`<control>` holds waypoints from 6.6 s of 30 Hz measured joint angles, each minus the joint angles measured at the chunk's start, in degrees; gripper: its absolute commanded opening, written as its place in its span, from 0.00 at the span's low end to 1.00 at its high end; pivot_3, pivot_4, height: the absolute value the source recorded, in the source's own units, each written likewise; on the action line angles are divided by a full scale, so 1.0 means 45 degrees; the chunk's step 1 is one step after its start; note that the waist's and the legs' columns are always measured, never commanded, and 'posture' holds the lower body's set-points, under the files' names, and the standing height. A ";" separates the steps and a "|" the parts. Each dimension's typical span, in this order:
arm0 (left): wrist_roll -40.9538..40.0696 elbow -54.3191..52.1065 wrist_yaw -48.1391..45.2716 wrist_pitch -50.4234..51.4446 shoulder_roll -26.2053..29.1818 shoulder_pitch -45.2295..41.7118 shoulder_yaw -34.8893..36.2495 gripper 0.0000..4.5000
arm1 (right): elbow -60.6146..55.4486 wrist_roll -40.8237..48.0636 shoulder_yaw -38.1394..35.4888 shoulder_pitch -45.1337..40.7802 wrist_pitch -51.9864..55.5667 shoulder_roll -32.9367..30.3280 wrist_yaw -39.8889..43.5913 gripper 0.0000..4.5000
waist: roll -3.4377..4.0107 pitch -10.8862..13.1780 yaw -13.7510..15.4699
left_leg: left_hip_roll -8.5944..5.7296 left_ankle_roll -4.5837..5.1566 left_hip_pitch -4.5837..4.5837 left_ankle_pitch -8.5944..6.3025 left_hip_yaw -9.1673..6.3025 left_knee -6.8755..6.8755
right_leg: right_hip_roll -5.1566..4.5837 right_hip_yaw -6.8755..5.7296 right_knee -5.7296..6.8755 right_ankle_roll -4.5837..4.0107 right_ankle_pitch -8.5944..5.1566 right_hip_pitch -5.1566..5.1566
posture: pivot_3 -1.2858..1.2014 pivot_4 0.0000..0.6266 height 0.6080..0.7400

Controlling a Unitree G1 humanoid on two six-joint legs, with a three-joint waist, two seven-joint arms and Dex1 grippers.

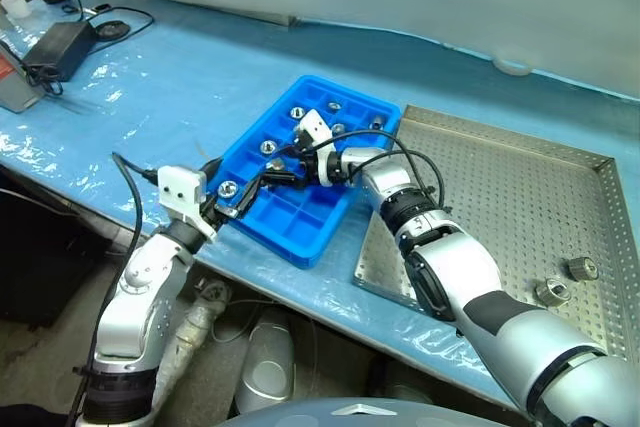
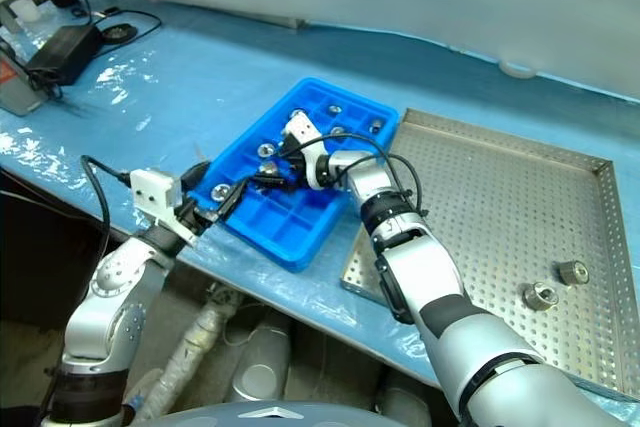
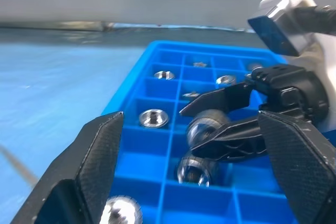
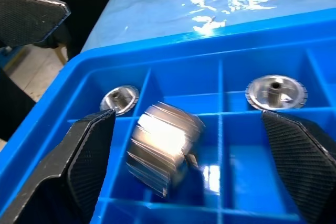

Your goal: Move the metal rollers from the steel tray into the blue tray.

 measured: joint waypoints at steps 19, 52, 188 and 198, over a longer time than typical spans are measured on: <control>0.0056 0.7520 -0.4475 -0.1882 -0.1456 -0.6346 -0.1972 0.95 | -0.9776 0.1487 -0.2753 0.5805 0.3580 -0.2928 -0.2885 1.00 | -0.0006 0.0000 -0.3634 | -0.0016 -0.0096 0.0059 0.0068 0.0020 0.0064 | 0.0007 0.0050 0.0077 0.0018 0.0017 0.0008 | 0.51 0.24 1.00; -0.0656 -0.1349 0.1662 -0.0437 -0.0940 0.1013 0.1654 0.95 | -0.0182 0.1607 -0.1353 -0.0769 0.2708 0.1348 0.0866 1.00 | 0.0004 0.0013 -0.0252 | 0.0035 -0.0005 -0.0007 0.0057 -0.0034 -0.0012 | -0.0007 -0.0057 0.0046 -0.0043 -0.0018 -0.0004 | 0.80 0.24 1.00; -0.0952 0.0673 0.1464 0.0468 -0.0933 -0.0330 0.0934 0.38 | -0.4883 0.5737 -0.2896 0.1166 0.5035 0.0367 -0.0164 0.26 | -0.0005 0.0013 -0.1896 | 0.0010 -0.0061 -0.0007 0.0104 -0.0035 -0.0036 | -0.0014 -0.0091 0.0030 -0.0035 -0.0015 0.0014 | 0.71 0.24 1.00; 0.0343 0.1589 0.1684 -0.0193 -0.1014 -0.0360 0.0451 0.38 | -0.4711 0.5491 -0.2847 0.1428 0.5075 0.0263 0.0034 0.26 | -0.0003 0.0012 -0.1418 | 0.0010 -0.0068 0.0011 0.0107 -0.0036 -0.0025 | -0.0011 -0.0076 0.0070 -0.0035 -0.0014 0.0012 | 0.69 0.24 1.00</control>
